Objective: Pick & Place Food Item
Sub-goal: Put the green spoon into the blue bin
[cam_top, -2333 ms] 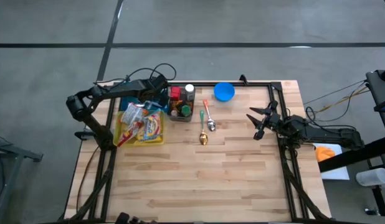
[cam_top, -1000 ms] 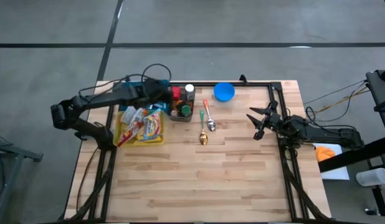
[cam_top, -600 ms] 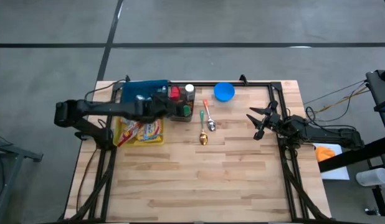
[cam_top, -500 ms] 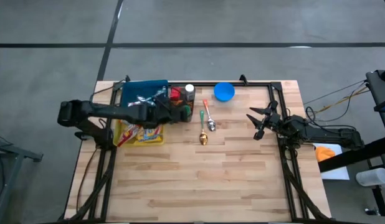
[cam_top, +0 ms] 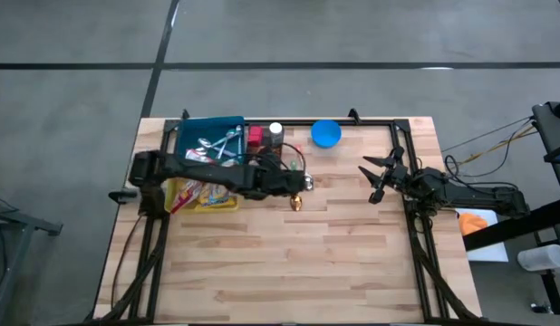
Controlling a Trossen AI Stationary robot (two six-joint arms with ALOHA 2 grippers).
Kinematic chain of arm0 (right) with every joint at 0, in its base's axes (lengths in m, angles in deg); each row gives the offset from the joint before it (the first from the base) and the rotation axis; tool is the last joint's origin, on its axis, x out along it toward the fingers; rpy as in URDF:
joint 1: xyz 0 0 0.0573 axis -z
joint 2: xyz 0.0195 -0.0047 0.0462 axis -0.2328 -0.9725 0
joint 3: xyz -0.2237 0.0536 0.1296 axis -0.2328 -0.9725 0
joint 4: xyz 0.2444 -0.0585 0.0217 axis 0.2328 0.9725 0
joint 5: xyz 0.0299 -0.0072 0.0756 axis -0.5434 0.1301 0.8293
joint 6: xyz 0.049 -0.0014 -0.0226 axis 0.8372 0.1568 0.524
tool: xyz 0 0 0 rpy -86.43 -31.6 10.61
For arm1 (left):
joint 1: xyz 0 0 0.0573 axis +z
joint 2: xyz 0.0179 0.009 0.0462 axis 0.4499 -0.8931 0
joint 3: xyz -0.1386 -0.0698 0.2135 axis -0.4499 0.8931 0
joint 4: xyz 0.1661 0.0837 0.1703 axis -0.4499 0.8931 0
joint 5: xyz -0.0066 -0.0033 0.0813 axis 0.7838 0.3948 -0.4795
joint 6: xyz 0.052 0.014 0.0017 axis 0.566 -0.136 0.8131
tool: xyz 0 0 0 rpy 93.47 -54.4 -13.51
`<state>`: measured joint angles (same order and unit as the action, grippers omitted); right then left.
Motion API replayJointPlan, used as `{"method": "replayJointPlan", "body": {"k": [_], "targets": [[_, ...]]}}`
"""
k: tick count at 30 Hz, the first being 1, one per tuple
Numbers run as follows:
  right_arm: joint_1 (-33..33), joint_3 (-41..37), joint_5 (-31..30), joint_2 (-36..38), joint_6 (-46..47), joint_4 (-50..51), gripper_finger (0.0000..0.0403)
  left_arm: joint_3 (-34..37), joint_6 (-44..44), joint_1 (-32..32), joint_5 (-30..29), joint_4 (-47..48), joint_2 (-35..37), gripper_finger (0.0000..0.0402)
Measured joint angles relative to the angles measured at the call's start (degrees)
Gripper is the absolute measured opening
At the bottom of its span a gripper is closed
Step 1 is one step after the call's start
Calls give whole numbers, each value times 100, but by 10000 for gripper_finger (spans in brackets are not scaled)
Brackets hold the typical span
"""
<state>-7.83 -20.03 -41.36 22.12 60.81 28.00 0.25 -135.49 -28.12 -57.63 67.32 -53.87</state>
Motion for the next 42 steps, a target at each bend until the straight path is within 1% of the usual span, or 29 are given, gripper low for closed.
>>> {"method": "replayJointPlan", "body": {"k": [5,11,17,23,32,37,42], "targets": [[2,0,-2,0,0,-1,157,-588,2,-6,84,133,-627,131],[2,1,-3,-4,0,1,157,-962,5,2,128,301,-1167,131],[0,0,-1,-5,0,1,157,-991,52,22,268,294,-1423,131],[2,1,-2,-2,0,1,157,-991,427,20,512,59,-1659,131],[-1,-1,2,-2,0,1,157,-991,478,106,513,-167,-1975,131],[2,-1,0,-1,0,1,157,-991,738,251,512,-399,-2099,131],[0,1,0,-2,0,1,157,-995,778,312,515,-492,-2192,131]]}}
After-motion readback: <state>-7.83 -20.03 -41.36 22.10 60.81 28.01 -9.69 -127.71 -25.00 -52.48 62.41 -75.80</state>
